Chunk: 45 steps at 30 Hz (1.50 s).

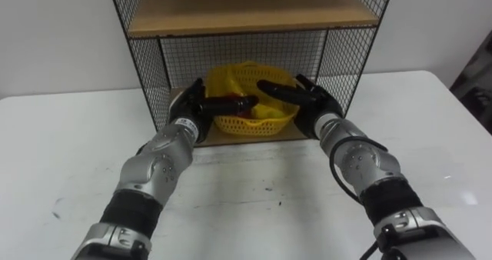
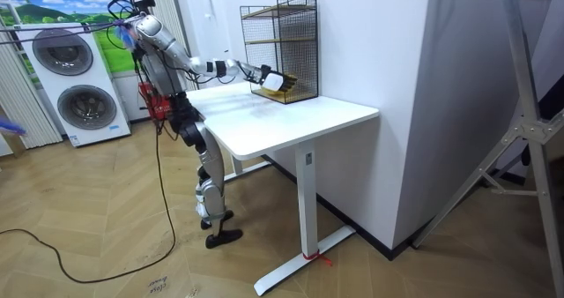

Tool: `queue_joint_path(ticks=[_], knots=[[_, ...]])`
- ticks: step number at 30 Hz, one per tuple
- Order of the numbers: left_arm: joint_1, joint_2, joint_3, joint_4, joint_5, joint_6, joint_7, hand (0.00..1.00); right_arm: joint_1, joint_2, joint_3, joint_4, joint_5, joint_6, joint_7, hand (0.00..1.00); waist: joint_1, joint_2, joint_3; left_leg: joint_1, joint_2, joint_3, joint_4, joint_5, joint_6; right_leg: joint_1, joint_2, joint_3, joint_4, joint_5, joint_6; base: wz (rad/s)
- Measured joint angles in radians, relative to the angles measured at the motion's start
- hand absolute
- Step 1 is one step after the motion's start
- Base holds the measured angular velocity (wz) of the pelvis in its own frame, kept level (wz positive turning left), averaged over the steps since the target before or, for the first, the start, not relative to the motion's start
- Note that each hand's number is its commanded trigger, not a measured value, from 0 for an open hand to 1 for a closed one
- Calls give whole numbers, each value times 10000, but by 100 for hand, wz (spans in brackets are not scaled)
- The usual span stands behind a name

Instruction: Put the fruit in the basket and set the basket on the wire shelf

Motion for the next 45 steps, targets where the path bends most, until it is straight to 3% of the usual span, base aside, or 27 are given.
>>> queue_joint_path(ticks=[10, 21, 45], knots=[[-1010, 170, 98, -188, 9, 201, 312, 0, -472, -118, -4, -23, -7, 6, -282, 0, 24, 72, -45, -58, -41, -22, -146, 136, 4, -68, -36, -8, 14, 3, -1, 2], [-1124, 426, 207, -189, 1, 226, 302, 0, -729, -338, 0, -23, -67, 4, -203, 0, 19, 153, -115, 25, -49, -10, -165, 173, -7, -40, -37, -2, 14, 4, -4, 0], [-1121, 706, 219, -188, -564, 227, 180, 0, -728, -531, 1, -28, -98, 5, 221, 0, 77, 148, -115, 226, -52, 45, -449, 274, -55, -42, -13, 27, -39, 30, -45, 0]])
